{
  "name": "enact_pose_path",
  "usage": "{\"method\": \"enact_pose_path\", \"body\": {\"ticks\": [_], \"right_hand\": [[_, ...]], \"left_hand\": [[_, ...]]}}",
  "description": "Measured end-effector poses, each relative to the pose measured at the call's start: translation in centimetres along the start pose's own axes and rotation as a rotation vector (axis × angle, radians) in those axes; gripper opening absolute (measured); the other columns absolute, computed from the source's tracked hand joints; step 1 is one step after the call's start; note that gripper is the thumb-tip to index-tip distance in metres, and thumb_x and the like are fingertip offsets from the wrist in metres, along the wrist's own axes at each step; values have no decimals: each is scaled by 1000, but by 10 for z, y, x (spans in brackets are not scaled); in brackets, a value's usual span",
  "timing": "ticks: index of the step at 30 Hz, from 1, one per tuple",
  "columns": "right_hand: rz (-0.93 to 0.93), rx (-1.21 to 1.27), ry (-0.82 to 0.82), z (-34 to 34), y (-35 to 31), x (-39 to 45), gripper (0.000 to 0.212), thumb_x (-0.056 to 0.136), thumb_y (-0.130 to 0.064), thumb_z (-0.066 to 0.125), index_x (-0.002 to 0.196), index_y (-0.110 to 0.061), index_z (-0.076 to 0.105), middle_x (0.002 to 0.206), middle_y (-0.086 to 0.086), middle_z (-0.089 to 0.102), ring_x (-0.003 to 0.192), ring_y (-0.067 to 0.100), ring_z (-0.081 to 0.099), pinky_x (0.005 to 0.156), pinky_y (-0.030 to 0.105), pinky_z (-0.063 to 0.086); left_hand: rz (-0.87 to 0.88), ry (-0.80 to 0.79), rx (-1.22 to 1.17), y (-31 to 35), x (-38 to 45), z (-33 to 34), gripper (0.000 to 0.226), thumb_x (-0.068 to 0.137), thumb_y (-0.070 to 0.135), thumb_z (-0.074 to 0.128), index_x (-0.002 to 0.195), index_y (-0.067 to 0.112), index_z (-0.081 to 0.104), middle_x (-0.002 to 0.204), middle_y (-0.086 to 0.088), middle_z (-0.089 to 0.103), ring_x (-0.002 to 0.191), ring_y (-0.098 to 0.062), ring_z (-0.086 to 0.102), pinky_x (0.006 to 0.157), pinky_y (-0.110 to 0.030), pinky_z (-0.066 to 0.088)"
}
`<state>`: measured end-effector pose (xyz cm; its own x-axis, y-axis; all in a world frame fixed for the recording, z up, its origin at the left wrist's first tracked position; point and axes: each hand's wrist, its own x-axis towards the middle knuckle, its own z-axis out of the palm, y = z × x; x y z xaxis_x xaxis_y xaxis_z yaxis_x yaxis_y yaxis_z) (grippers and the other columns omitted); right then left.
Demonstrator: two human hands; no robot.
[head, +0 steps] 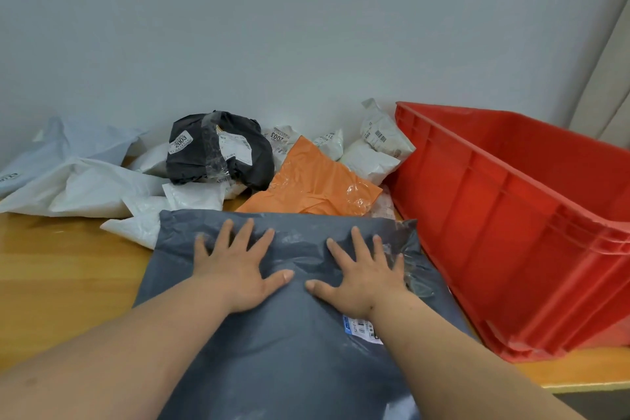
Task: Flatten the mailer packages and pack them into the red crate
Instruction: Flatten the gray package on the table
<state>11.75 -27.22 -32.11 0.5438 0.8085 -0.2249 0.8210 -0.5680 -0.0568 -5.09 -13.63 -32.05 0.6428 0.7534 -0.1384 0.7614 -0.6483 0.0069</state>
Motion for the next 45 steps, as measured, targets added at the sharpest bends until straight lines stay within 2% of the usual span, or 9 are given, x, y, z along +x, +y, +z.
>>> {"method": "enact_pose_path", "body": {"ticks": [5,10,16,19,22,24,27,31,45], "right_hand": [[42,8,-161,10,10,13,108,59,-103,16,150,-53,-14,159,-10,-32,147,32,-28,111,69,-15],[53,58,-233,16,12,18,106,59,-103,13,150,-54,-12,160,-12,-30,146,29,-30,110,68,-18],[54,75,-239,16,12,17,104,61,-102,12,150,-54,-11,160,-12,-29,146,29,-30,110,68,-18],[41,37,-207,10,14,16,104,62,-102,13,152,-53,-4,164,-11,-19,150,29,-21,112,67,-15],[55,27,-52,-1,23,17,101,69,-98,18,155,-46,10,167,-7,-5,152,28,-9,116,65,-7],[100,27,11,-8,32,18,99,70,-96,22,155,-46,9,166,-6,-9,152,30,-12,116,66,-5],[159,3,-19,-8,45,23,103,67,-99,25,154,-50,-1,162,-8,-26,149,32,-24,113,70,-8],[195,3,-92,8,52,29,109,60,-102,23,151,-53,-9,158,-10,-35,146,33,-30,110,73,-9],[256,18,-155,15,55,34,117,57,-104,14,155,-44,-10,162,-9,-25,150,27,-20,116,65,-7]], "left_hand": [[-134,-249,-92,-9,7,20,108,60,100,15,149,49,-18,159,13,-25,147,-31,-24,112,-68,-6],[-157,-315,-92,-7,11,22,109,58,101,15,149,49,-16,159,14,-26,147,-31,-24,111,-69,-8],[-157,-325,-105,-6,10,22,109,59,101,16,149,49,-16,159,14,-25,146,-31,-25,110,-70,-9],[-139,-295,-114,-10,10,15,107,63,99,20,152,46,-9,162,12,-15,149,-30,-15,112,-68,0],[-136,-75,-82,-22,10,5,101,70,93,21,155,40,3,163,4,6,149,-29,7,115,-58,19],[-152,26,-28,-32,12,1,99,74,91,20,155,37,2,163,1,6,149,-30,5,117,-54,18],[-191,-24,1,-46,15,8,101,72,93,17,153,40,-10,164,2,-14,149,-32,-14,119,-54,3],[-220,-82,-55,-51,19,31,105,66,96,14,151,43,-19,160,6,-28,147,-33,-22,118,-58,-3],[-290,-133,-107,-56,21,34,120,60,100,13,154,31,-14,161,12,-20,150,-25,-15,119,-52,3]]}}
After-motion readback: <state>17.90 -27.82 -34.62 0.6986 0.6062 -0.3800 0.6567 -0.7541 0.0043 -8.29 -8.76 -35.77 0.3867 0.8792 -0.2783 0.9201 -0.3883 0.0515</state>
